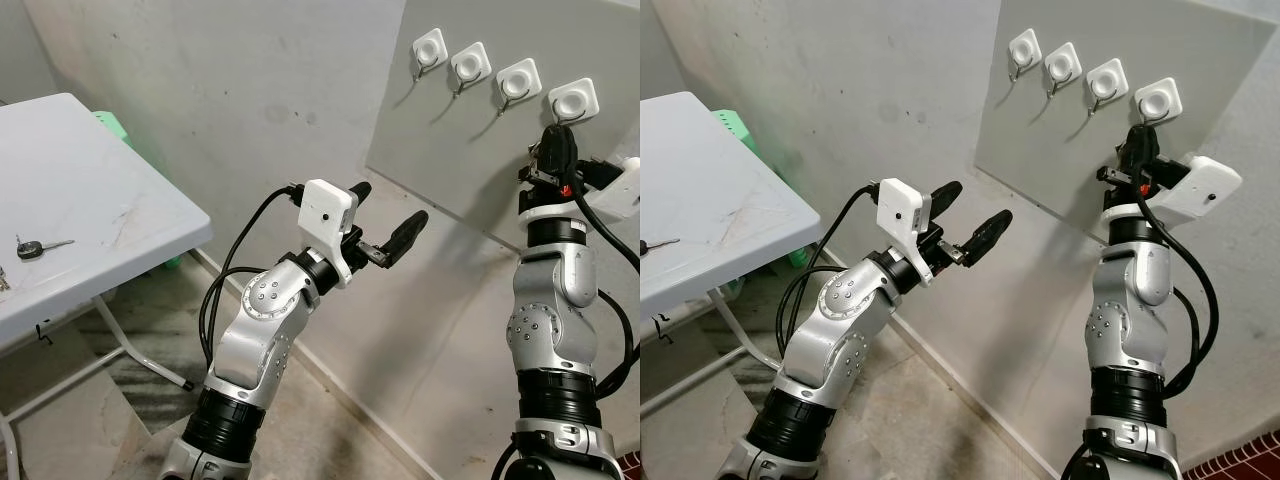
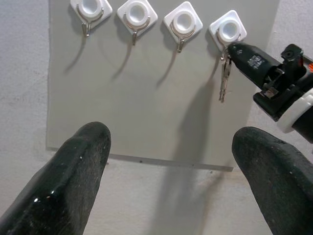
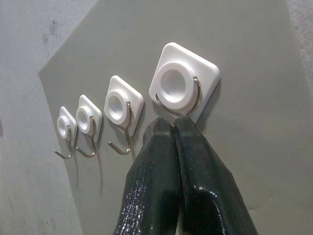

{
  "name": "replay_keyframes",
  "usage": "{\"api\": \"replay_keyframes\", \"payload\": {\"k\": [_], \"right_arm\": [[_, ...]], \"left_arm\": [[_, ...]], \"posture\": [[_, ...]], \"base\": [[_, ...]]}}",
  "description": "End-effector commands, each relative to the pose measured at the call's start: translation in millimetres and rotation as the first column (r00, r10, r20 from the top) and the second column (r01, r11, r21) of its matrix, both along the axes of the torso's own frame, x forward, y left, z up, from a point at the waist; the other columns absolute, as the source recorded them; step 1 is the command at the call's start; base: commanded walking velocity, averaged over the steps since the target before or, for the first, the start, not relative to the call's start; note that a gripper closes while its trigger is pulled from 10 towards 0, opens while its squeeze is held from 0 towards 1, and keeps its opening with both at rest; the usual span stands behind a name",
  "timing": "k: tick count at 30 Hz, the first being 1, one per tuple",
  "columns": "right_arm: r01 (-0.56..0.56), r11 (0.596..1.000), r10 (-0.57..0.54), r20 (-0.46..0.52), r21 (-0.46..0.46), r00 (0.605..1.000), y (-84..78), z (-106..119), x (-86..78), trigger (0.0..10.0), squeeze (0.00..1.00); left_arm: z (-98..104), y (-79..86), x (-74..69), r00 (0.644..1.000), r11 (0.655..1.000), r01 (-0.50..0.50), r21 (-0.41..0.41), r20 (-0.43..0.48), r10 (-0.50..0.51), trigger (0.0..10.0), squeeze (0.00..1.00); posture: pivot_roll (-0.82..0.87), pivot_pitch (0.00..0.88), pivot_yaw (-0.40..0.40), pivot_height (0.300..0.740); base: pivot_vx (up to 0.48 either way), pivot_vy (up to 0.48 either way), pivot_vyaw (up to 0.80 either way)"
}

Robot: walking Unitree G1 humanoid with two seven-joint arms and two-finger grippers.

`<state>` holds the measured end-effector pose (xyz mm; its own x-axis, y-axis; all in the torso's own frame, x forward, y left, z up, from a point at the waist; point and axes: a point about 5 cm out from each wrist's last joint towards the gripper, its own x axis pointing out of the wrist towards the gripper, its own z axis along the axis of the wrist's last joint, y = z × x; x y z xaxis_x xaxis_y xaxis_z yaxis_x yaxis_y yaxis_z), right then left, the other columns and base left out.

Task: Hang keys on a hook

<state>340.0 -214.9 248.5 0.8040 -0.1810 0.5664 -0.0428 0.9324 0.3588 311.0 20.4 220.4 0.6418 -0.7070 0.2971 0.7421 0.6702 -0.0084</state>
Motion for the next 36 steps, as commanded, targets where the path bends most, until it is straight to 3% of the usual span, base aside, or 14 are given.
{"api": "replay_keyframes", "payload": {"k": [1,8,23,24,29,32,34,36], "right_arm": [[0.003,1.000,-0.003,-0.003,0.009,1.000,-2.1,1.3,0.4,10.0,0.00],[-0.007,0.999,0.007,-0.014,0.032,1.000,-1.5,0.7,2.5,10.0,0.00],[-0.063,0.961,0.076,-0.040,0.270,0.996,-0.6,-7.2,8.1,10.0,0.00],[-0.074,0.943,0.092,-0.040,0.324,0.995,-1.2,-10.3,8.4,10.0,0.00],[-0.083,0.911,0.110,-0.044,0.405,0.993,-3.2,-15.0,9.4,10.0,0.00],[-0.090,0.871,0.133,-0.055,0.484,0.990,-3.7,-21.0,10.0,10.0,0.00],[-0.088,0.868,0.134,-0.062,0.488,0.989,-3.8,-22.9,9.9,10.0,0.00],[-0.082,0.836,0.143,-0.071,0.543,0.987,-4.5,-28.4,10.1,10.0,0.00]], "left_arm": [[7.8,-2.6,-4.3,0.999,1.000,0.017,-0.011,0.029,-0.016,10.0,0.00],[7.6,-1.9,-3.9,1.000,1.000,0.011,-0.014,0.025,-0.011,10.0,0.00],[7.9,-1.9,-4.3,1.000,1.000,0.006,-0.018,0.025,-0.006,10.0,0.00],[7.8,-2.1,-4.5,1.000,1.000,0.007,-0.019,0.024,-0.007,10.0,0.00],[7.9,-2.1,-4.4,1.000,1.000,0.007,-0.019,0.023,-0.007,10.0,0.00],[8.1,-2.1,-4.6,1.000,1.000,0.007,-0.019,0.023,-0.006,10.0,0.00],[8.1,-2.1,-4.6,1.000,1.000,0.006,-0.019,0.023,-0.006,10.0,0.00],[8.1,-1.8,-4.4,1.000,1.000,0.004,-0.018,0.023,-0.004,10.0,0.00]], "posture": [[-0.02,0.068,-0.071,0.740],[-0.02,0.066,-0.075,0.740],[-0.01,0.057,-0.080,0.740],[-0.01,0.055,-0.079,0.740],[-0.01,0.059,-0.078,0.740],[-0.01,0.062,-0.079,0.740],[-0.01,0.062,-0.079,0.740],[-0.01,0.062,-0.079,0.740]], "base": [[0.000,0.000,0.00],[0.000,0.000,0.00],[0.000,0.000,0.00],[0.000,0.000,0.00],[0.000,0.000,0.00],[0.000,0.000,0.00],[0.000,0.000,0.00],[0.000,0.000,0.00]]}}
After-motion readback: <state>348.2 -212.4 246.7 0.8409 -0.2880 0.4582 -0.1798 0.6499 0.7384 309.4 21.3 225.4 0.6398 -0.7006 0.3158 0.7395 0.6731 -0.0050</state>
